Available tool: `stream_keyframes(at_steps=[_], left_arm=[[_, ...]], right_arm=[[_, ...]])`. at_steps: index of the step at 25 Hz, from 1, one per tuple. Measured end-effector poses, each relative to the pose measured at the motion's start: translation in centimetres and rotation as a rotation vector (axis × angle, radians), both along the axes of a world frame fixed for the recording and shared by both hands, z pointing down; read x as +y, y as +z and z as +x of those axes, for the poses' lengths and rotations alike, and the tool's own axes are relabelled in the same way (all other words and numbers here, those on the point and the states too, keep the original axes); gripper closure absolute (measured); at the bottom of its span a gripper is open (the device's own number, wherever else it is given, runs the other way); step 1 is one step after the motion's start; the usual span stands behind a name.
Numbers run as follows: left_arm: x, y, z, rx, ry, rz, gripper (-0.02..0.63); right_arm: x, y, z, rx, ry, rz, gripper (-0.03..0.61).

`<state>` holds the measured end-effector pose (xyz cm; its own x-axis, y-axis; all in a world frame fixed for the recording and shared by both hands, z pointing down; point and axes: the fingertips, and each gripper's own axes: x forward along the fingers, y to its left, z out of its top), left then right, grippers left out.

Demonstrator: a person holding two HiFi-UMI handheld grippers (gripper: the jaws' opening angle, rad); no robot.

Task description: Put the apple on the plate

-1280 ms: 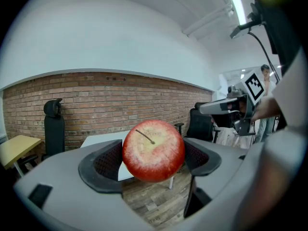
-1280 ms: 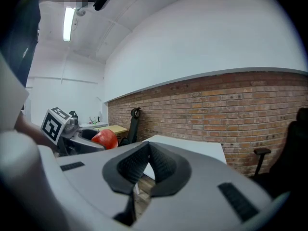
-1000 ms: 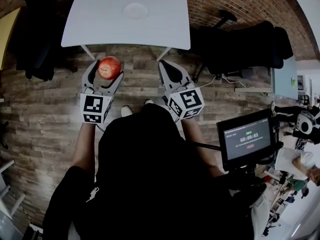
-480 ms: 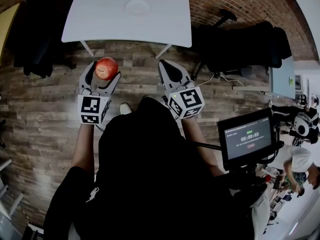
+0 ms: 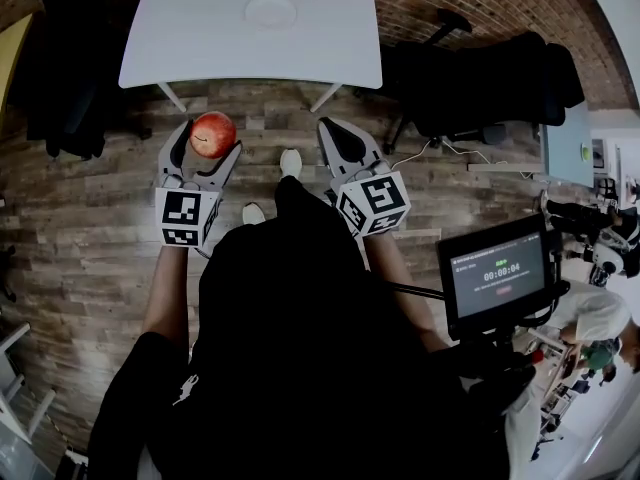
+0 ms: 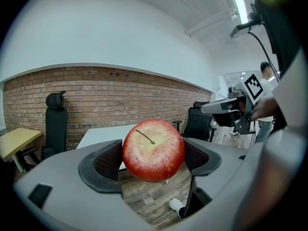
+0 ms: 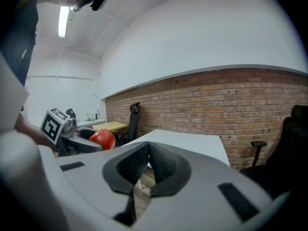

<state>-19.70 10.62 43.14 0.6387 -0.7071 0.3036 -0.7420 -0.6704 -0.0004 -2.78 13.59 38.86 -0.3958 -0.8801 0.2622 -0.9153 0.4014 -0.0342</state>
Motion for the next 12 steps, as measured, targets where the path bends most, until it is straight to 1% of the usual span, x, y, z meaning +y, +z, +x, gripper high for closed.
stream_keyframes(at_steps=[10,12], left_arm=[[0.3,-0.3,-1.5,-0.012,-0.031,0.003,0.218],[0.2,-0.7,-1.5,-0.012,-0.032,0.015,0.218]], right_arm=[[-0.4,-0.6,-1.1,-0.008,-0.027,0.018,0.575],[-0.5,-0.7,-1.3,-0.009,-0.033,0.022,0.575]])
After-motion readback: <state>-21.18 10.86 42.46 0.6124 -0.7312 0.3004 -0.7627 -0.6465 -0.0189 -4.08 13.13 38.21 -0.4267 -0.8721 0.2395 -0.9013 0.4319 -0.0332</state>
